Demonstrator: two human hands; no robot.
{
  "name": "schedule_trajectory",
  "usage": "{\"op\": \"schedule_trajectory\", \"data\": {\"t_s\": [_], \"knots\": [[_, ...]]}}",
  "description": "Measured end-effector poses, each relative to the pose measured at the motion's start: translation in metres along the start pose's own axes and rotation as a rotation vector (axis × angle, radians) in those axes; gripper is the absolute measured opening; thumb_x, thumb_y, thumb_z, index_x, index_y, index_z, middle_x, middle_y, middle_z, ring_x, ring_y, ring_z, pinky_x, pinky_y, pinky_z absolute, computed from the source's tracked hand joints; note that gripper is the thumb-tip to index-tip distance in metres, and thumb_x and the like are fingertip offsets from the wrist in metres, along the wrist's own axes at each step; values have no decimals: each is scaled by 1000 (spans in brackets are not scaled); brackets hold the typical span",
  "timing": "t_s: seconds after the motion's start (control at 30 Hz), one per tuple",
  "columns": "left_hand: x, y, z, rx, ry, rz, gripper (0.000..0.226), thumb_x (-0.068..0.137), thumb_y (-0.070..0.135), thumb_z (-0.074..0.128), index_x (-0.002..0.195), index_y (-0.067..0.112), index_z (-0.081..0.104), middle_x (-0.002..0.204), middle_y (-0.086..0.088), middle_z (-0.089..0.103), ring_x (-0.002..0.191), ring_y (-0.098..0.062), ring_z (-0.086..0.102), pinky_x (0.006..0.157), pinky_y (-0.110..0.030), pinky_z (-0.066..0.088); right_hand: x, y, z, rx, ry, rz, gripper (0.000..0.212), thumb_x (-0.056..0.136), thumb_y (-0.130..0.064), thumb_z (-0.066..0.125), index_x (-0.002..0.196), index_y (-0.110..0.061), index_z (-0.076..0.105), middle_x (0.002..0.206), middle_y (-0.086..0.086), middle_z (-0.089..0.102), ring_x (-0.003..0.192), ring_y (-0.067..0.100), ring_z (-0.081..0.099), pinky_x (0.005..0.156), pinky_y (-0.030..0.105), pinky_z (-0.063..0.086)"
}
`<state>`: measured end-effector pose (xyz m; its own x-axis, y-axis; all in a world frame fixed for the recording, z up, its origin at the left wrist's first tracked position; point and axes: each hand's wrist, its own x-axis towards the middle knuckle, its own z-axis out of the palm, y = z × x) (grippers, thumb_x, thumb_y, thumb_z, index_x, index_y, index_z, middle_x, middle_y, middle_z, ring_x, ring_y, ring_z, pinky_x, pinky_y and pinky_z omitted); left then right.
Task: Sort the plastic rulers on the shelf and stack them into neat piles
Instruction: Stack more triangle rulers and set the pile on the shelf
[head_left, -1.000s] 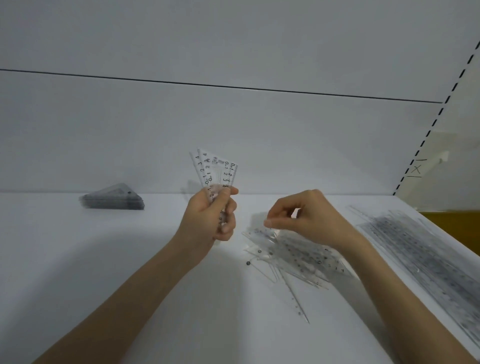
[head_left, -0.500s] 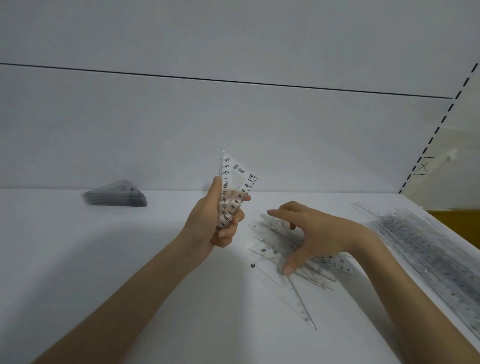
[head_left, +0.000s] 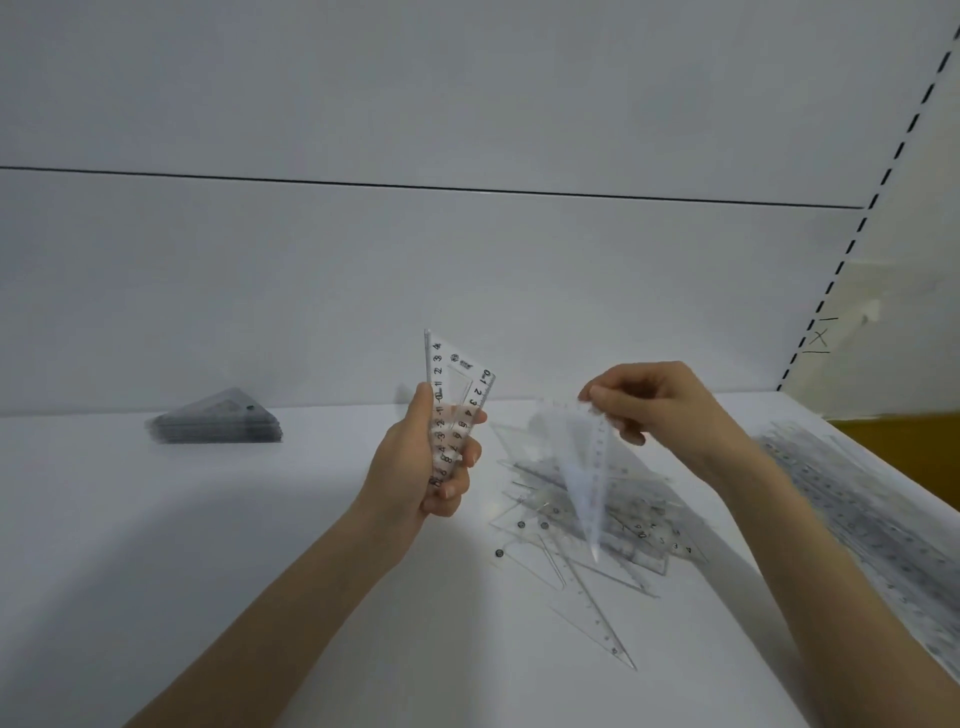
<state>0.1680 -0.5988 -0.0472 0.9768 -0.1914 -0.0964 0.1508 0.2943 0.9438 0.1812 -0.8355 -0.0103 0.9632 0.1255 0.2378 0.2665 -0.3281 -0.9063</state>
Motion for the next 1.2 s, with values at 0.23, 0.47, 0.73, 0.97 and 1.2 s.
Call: {"op": "schedule_trajectory", "data": {"t_s": [0.23,0.47,0.73,0.97,1.2], "knots": [[-7,3,9,-42,-140,-137,56,98,53,24,92,10,60,59,-5,50,33,-12,30,40,-14,17,-3,-21,31,341,18,-85,13,86,2,62,92,-4,71,57,2,58,49,12,53,52,19,48],[-11,2,10,0,-210,-208,53,99,46,21,103,6,56,61,-7,51,33,-11,35,36,-12,25,1,-20,50,-3,38,-230,10,84,-2,69,91,-8,73,62,-1,66,52,15,62,58,20,52],[-9,2,8,18,-166,-187,56,98,49,20,102,6,56,57,-4,45,32,-8,26,35,-11,19,8,-4,63,-397,194,-518,17,82,-19,74,98,-21,73,86,-7,63,71,9,56,58,13,43],[1,5,-4,-40,5,-83,54,98,49,23,98,7,57,51,-1,43,28,-7,24,34,-8,18,2,-2,30,-533,-282,-199,26,69,-51,75,90,-36,73,86,-16,65,80,2,57,65,15,40],[1,2,-4,-27,58,-69,51,98,47,25,96,8,57,51,-1,42,30,-8,24,36,-9,18,-7,6,33,-686,-670,-138,54,59,-43,87,108,-43,64,115,-18,44,112,-4,34,93,11,31]]}}
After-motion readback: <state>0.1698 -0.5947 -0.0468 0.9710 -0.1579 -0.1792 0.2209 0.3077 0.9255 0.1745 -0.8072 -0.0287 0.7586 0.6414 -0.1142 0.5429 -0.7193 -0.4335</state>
